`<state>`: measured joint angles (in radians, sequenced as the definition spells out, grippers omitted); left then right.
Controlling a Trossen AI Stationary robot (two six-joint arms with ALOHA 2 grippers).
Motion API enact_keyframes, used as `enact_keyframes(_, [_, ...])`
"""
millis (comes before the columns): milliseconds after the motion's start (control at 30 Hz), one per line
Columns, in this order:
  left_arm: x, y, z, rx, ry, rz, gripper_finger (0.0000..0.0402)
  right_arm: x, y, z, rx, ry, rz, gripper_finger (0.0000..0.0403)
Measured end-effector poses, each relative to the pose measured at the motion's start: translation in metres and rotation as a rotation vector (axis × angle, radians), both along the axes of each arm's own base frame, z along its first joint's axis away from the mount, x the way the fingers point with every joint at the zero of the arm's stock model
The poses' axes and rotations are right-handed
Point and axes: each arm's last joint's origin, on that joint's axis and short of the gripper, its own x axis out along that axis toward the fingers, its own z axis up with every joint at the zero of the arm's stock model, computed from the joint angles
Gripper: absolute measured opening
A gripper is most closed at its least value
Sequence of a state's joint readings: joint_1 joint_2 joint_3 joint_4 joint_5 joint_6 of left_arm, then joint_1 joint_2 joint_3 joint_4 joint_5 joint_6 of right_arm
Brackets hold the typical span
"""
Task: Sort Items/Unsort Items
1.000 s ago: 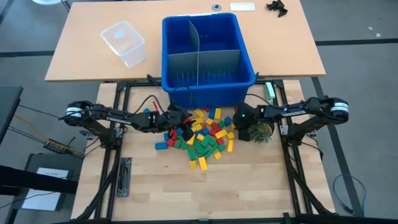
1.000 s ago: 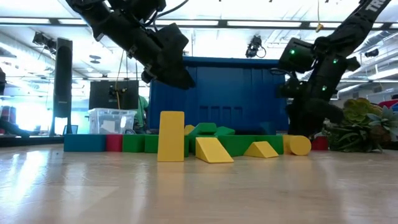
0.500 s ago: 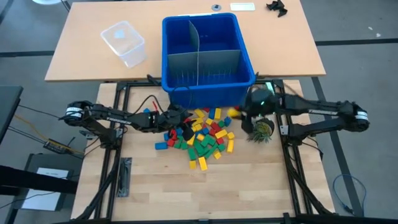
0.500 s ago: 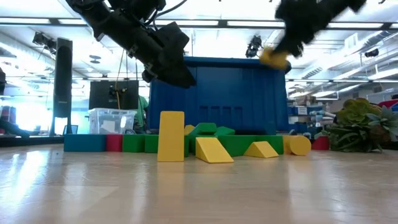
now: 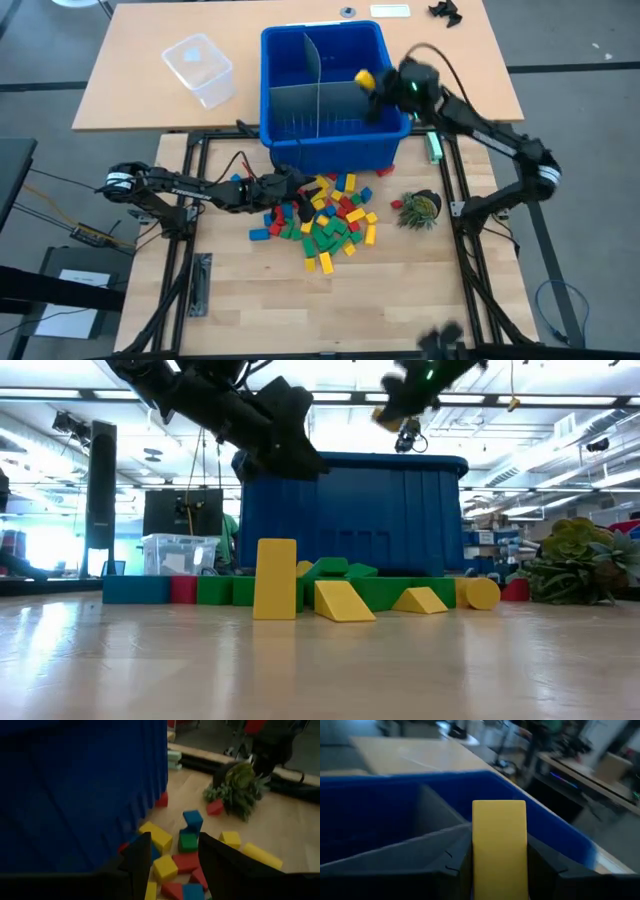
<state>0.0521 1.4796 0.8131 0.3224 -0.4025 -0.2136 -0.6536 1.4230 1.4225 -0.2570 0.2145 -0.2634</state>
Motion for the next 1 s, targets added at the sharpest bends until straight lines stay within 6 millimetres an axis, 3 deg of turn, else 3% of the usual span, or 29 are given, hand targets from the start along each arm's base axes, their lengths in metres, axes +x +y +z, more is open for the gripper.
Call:
enact_keyframes(300, [0.000, 0.000, 0.001, 0.000, -0.010, 0.000, 0.0168, 0.000, -0.133, -0.040, 0.176, -0.040, -0.183, 0.0135])
enact_keyframes(500, [0.000, 0.000, 0.001, 0.001, -0.014, 0.000, 0.0168, -0.003, -0.185, -0.060, 0.269, -0.117, -0.215, 0.0155])
enact_keyframes(667, [0.001, 0.000, 0.002, 0.001, -0.021, 0.000, 0.0168, -0.006, -0.191, -0.053, 0.253, -0.129, -0.223, 0.0198])
enact_keyframes(800, [0.001, 0.000, 0.002, 0.001, -0.026, 0.000, 0.0168, -0.008, -0.182, -0.045, 0.234, -0.071, -0.192, 0.0230])
enact_keyframes(900, [0.001, 0.000, 0.002, 0.001, -0.026, 0.000, 0.0168, -0.013, -0.160, -0.027, 0.263, -0.026, -0.116, 0.0244])
enact_keyframes(1000, [0.001, 0.000, 0.002, 0.001, -0.024, 0.000, 0.0168, -0.015, -0.125, -0.011, 0.362, 0.030, 0.054, 0.0245])
